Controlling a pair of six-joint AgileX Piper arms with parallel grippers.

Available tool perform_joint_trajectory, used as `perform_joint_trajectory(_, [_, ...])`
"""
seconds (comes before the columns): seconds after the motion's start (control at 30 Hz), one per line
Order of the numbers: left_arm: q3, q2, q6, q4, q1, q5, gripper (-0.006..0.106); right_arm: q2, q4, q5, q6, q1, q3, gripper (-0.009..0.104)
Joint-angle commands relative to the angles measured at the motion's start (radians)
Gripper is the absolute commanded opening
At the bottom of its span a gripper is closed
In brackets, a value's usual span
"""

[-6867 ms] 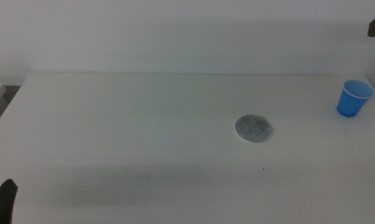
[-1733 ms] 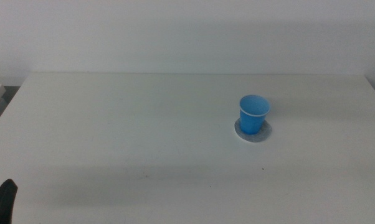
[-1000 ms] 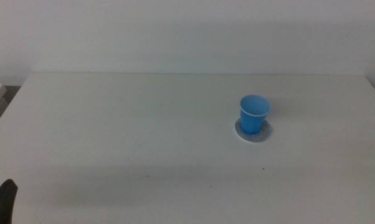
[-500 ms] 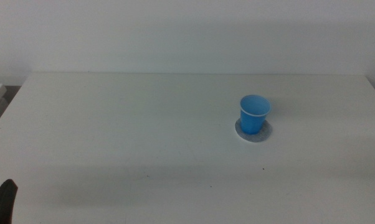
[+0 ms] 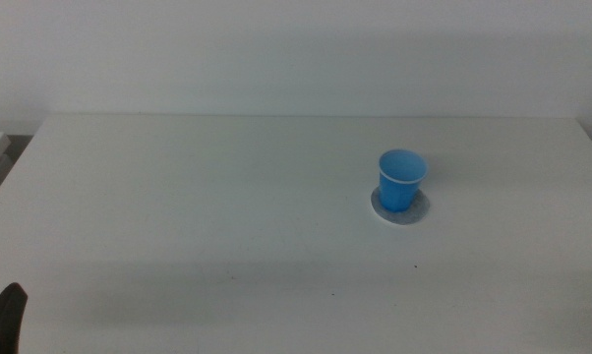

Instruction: Place an empty cup on a cup mat.

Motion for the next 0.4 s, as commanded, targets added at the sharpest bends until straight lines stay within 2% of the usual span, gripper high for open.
perform_joint_trajectory(0.0, [0.0, -0.004, -0.003, -0.002, -0.001, -0.013, 0.094, -0.004, -0.018, -0.003, -0.003, 0.001, 0.003, 0.085])
perform_joint_trajectory(0.37, [0.0, -0.004, -0.003, -0.002, -0.001, -0.013, 0.094, -0.004, -0.013, -0.033, -0.003, 0.001, 0.003, 0.085])
